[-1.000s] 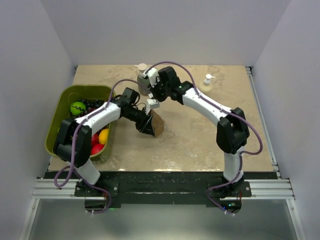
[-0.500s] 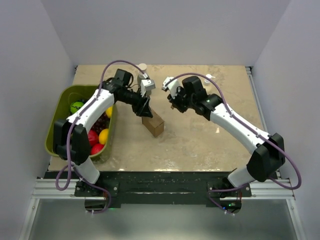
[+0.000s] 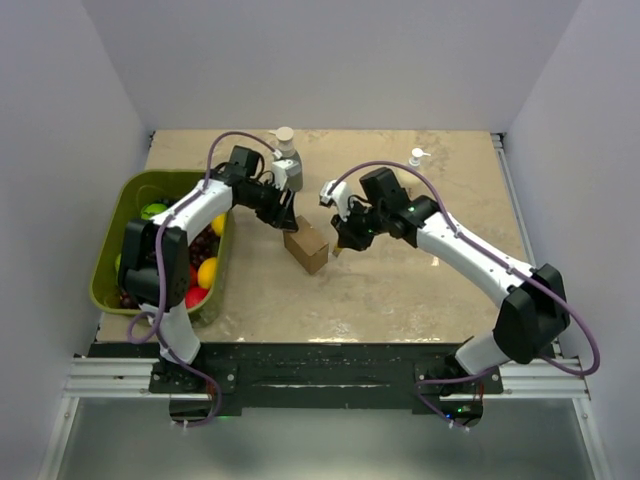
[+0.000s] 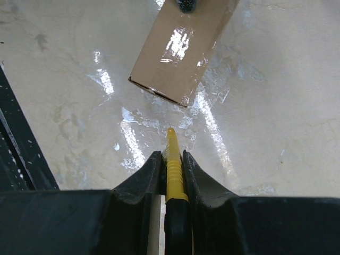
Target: Unpack the express box
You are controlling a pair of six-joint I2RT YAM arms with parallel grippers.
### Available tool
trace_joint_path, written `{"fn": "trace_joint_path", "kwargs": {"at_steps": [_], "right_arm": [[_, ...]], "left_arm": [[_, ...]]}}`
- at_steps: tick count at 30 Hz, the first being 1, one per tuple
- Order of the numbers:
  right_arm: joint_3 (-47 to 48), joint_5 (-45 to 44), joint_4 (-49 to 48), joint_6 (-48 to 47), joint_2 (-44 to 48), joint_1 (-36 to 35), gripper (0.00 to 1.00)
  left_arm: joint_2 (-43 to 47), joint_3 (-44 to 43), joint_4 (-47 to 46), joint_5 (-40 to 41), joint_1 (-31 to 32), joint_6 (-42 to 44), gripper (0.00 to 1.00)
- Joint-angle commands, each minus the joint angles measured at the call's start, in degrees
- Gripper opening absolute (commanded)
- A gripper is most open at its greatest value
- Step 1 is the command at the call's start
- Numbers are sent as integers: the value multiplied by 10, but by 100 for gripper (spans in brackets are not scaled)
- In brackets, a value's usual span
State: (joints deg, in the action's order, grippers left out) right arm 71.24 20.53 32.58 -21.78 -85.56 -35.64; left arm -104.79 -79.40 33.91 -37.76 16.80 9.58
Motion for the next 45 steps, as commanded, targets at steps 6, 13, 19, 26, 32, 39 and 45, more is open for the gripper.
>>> {"fn": "trace_joint_path", "kwargs": {"at_steps": [6, 13, 19, 26, 32, 39, 45], "right_arm": [[98, -41, -65, 71, -86, -3, 0], [193, -146, -85, 57, -159, 3, 0], [214, -171, -82, 48, -160, 4, 0], [150, -256, -117, 159, -35, 37, 0], [88, -243, -134, 276, 18, 30, 0], [74, -217, -124, 276, 10, 3, 0], [65, -239, -134, 292, 12, -16, 0]], "left_arm": [[43, 63, -31, -16, -4, -63, 55], [81, 109, -17, -42, -4, -89, 55], [100, 118, 13, -42, -4, -91, 56], [102, -5, 57, 36, -12, -11, 56], [71, -31, -41, -27, -12, -20, 58], [12, -2, -102, -44, -12, -81, 58], [17, 69, -154, -91, -13, -174, 56]]}}
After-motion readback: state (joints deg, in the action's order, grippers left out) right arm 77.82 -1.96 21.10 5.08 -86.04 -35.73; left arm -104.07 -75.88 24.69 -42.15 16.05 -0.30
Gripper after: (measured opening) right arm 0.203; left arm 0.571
